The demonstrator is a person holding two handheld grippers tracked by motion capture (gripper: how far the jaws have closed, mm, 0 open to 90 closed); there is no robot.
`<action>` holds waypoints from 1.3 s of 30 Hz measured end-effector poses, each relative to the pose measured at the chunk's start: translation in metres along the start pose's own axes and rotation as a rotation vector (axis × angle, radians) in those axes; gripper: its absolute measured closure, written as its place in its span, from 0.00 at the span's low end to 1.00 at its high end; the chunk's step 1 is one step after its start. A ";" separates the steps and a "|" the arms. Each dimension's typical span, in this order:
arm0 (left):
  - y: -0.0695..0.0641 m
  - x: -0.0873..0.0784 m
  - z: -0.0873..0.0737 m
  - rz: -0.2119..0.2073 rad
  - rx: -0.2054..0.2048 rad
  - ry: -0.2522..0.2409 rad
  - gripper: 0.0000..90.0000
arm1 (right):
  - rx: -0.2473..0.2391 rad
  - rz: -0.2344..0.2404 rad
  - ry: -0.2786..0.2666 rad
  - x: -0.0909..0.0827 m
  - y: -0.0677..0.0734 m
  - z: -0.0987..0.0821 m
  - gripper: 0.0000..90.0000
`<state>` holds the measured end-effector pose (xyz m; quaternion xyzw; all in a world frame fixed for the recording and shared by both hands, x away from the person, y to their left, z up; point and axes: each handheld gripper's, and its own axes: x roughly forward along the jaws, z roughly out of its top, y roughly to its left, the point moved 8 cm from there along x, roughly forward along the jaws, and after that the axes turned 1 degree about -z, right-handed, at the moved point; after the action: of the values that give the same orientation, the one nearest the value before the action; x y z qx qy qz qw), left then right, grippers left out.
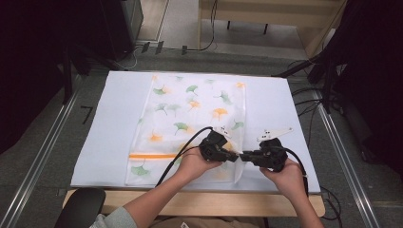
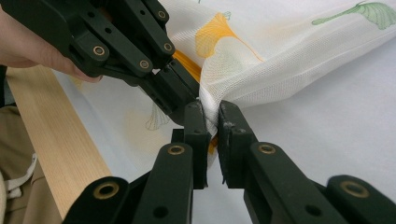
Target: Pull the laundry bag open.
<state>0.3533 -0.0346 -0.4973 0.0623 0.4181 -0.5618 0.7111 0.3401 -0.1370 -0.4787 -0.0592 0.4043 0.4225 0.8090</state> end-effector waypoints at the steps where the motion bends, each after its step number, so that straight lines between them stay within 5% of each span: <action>1: 0.000 0.000 0.000 0.000 0.000 0.003 1.00 | -0.001 0.000 -0.001 0.000 0.000 0.000 0.94; 17: 0.006 -0.004 -0.003 0.003 -0.015 0.031 1.00 | -0.002 -0.004 0.006 0.000 -0.001 -0.001 0.94; 28: 0.026 -0.018 -0.018 0.041 -0.047 0.064 1.00 | 0.002 -0.009 -0.001 -0.003 -0.005 -0.003 0.94; 39: 0.029 -0.025 -0.024 0.022 -0.058 0.062 1.00 | 0.009 -0.013 -0.001 -0.003 -0.008 -0.003 0.94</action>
<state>0.3648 0.0083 -0.5072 0.0637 0.4555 -0.5394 0.7054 0.3431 -0.1456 -0.4805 -0.0581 0.4053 0.4156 0.8122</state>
